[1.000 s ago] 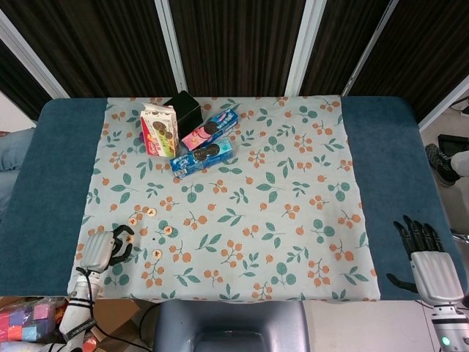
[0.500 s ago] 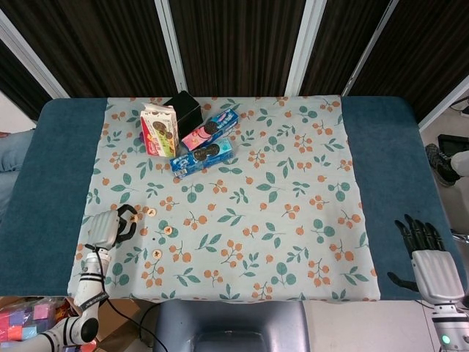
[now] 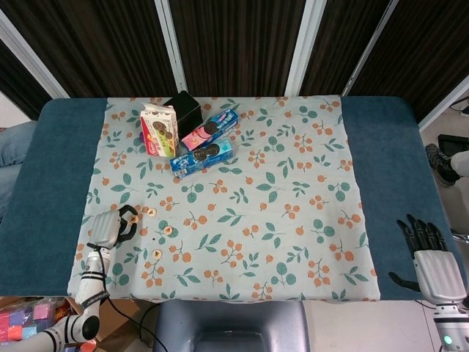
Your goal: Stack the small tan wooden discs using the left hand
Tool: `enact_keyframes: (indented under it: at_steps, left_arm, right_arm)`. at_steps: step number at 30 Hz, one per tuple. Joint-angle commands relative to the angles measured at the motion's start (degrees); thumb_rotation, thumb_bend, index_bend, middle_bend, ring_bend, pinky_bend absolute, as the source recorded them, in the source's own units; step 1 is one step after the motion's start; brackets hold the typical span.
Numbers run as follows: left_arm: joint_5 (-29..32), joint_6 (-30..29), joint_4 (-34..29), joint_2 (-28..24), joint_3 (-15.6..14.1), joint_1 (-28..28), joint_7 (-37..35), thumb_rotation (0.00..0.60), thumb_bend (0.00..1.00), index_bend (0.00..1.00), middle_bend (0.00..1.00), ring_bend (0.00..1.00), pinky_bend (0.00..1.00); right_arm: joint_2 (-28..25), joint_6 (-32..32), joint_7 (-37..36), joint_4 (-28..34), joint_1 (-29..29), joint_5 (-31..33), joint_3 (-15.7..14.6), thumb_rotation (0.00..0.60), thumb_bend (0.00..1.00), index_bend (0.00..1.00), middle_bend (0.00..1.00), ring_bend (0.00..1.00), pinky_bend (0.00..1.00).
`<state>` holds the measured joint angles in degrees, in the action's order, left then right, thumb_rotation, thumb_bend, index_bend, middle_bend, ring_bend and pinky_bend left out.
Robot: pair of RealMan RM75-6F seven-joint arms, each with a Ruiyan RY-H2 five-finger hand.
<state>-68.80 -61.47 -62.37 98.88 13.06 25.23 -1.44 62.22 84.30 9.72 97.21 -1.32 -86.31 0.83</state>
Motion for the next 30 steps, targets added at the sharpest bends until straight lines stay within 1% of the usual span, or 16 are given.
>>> enact_keyframes:
  at_steps: [1,14,30]
  left_arm:
    - [0.1,0.2,0.0,-0.1,-0.2,0.0,0.0,0.600,0.44,0.46,1.00,1.00,1.00]
    - [0.4,0.6,0.9,0.4,-0.8,0.3,-0.2,0.600,0.44,0.45,1.00,1.00,1.00]
    - [0.8,1.0,1.0,-0.4,-0.9,0.2,-1.1,0.600,0.44,0.45,1.00,1.00,1.00]
  right_arm:
    - [0.0,0.0,0.1,0.0,0.0,0.0,0.0,0.600,0.19,0.00,0.00,0.00,0.00]
    - [0.0,0.0,0.0,0.0,0.0,0.0,0.0,0.600,0.19,0.00,0.00,0.00,0.00]
    - [0.2,-0.1,0.5,0.1,-0.1,0.2,0.0,0.600,0.19,0.00,0.00,0.00,0.00]
